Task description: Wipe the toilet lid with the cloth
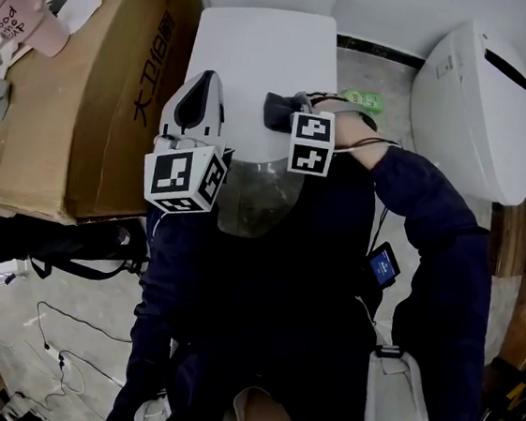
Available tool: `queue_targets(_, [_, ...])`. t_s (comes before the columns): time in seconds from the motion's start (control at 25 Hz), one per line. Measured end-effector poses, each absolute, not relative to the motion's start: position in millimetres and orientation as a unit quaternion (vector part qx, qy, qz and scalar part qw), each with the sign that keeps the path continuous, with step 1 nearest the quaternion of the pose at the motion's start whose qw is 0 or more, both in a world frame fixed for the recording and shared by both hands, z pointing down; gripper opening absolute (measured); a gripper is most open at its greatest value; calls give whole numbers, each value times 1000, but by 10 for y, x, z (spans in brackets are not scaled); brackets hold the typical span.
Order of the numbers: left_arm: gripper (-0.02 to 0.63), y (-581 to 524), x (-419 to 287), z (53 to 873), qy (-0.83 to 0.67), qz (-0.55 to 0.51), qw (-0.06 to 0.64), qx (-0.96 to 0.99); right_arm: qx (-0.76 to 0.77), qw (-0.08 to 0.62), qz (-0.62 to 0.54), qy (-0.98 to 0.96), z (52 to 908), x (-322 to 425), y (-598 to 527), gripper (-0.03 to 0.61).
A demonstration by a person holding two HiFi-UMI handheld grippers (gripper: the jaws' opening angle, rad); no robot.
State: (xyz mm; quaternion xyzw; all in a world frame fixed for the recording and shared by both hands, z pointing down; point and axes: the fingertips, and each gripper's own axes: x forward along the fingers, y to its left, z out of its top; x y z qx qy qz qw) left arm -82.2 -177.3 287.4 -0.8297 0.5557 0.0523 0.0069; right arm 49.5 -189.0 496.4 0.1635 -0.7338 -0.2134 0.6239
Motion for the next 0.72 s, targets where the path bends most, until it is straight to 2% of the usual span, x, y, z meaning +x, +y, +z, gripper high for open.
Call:
queue_targets(0.52, [17, -1763, -805, 2946, 557, 44, 2, -829, 125, 640, -195, -733, 5003, 406, -1333, 67])
queue_targets(0.72, [17, -1731, -820, 2987, 560, 37, 1, -827, 125, 623, -180, -751, 4890, 406, -1534, 67])
